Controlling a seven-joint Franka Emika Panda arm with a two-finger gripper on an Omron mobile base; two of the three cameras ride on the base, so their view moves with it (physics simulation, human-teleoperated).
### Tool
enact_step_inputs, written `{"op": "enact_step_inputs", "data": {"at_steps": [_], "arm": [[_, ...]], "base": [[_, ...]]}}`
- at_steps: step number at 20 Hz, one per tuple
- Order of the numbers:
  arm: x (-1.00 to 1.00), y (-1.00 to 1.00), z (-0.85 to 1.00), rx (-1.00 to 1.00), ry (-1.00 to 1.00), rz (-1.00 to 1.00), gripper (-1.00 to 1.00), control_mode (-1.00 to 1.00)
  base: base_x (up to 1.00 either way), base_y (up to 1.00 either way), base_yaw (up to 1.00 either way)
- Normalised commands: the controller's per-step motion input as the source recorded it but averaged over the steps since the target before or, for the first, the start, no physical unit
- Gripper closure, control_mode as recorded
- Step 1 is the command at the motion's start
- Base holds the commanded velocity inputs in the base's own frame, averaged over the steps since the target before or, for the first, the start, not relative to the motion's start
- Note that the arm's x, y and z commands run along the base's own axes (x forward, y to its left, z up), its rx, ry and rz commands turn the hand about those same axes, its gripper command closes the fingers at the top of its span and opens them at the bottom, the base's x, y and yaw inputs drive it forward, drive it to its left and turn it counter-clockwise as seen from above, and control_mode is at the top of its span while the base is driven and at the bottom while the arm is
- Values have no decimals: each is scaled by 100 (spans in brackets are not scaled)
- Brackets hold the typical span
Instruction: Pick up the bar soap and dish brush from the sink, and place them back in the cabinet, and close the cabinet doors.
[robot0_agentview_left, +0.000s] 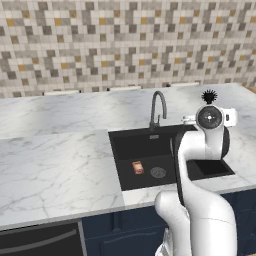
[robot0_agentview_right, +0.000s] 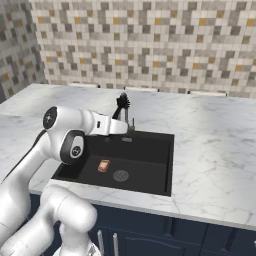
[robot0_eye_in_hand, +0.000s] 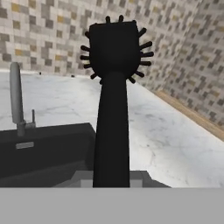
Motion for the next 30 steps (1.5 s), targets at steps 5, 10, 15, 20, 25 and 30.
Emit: {"op": "enact_step_inputs", "data": {"at_steps": [5, 10, 15, 20, 25, 30], "arm": [[-34, 4, 36, 3, 0, 5, 100, -100], [-36, 11, 27, 1, 0, 11, 100, -100], [-32, 24, 9, 0, 0, 16, 100, -100], [-23, 34, 2, 0, 0, 15, 100, -100], [-10, 31, 10, 0, 0, 9, 100, -100], [-15, 2, 19, 11, 0, 3, 100, -100]], "base": [[0, 0, 0], [0, 0, 0], [0, 0, 0], [0, 0, 0], [0, 0, 0], [0, 0, 0]]}}
